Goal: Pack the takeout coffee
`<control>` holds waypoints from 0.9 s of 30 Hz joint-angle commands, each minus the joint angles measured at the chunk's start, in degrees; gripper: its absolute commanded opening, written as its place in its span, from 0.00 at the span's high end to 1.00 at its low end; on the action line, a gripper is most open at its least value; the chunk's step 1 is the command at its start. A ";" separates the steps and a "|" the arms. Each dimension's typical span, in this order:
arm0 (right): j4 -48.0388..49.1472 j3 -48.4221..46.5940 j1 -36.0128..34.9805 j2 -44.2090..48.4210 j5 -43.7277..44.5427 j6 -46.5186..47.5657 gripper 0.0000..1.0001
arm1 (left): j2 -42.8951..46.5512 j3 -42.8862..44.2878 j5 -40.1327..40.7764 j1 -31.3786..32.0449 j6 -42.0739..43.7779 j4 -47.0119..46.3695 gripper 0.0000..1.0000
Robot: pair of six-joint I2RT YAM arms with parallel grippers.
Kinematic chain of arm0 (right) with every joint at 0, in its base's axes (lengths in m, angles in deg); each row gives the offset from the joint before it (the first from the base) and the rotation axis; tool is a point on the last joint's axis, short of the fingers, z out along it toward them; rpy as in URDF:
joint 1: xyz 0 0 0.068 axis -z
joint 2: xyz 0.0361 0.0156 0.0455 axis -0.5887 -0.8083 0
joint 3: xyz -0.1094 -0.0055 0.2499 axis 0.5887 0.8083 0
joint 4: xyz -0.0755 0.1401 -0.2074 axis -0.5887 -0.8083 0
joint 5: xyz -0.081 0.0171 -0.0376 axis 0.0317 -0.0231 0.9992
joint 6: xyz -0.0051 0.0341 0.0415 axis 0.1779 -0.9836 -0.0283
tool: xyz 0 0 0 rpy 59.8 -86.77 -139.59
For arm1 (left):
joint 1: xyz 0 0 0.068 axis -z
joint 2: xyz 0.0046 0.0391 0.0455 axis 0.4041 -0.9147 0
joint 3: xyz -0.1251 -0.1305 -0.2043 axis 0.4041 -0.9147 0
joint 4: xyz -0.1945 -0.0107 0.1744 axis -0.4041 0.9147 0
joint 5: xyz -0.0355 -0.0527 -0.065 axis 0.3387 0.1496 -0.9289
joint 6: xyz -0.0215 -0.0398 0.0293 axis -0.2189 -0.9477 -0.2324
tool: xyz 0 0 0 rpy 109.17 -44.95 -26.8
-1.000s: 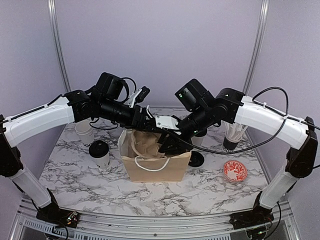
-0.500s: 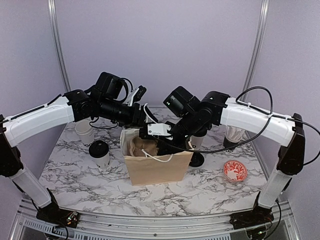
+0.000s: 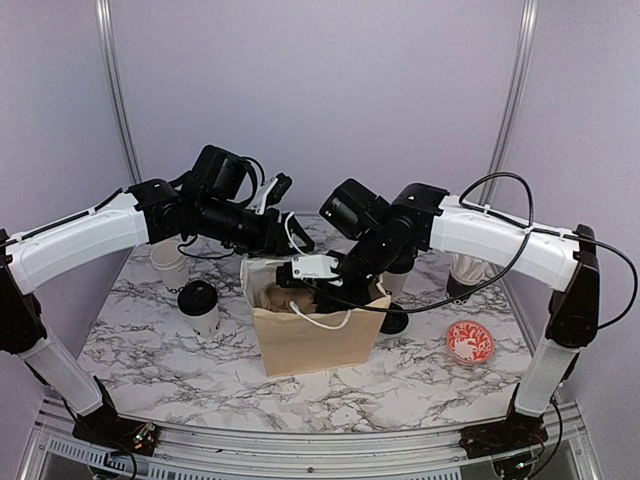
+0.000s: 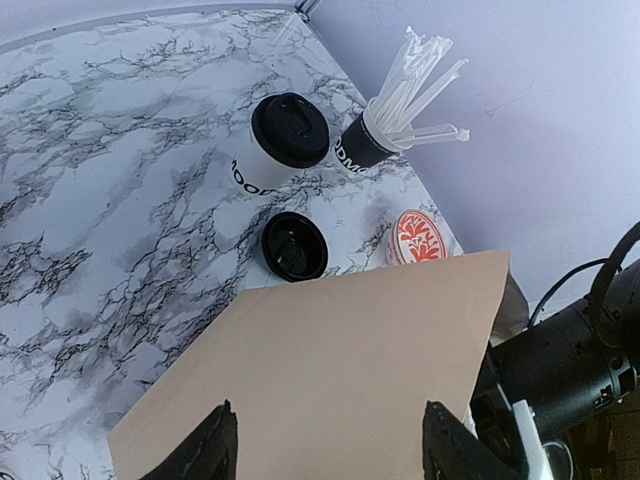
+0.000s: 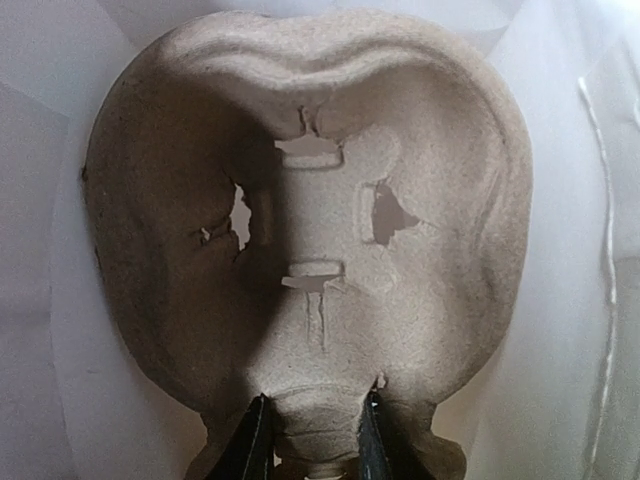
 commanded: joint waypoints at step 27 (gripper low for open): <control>3.27 -5.08 4.62 12.87 -6.76 4.25 0.50 | -0.83 1.92 1.73 0.32 10.09 5.18 0.26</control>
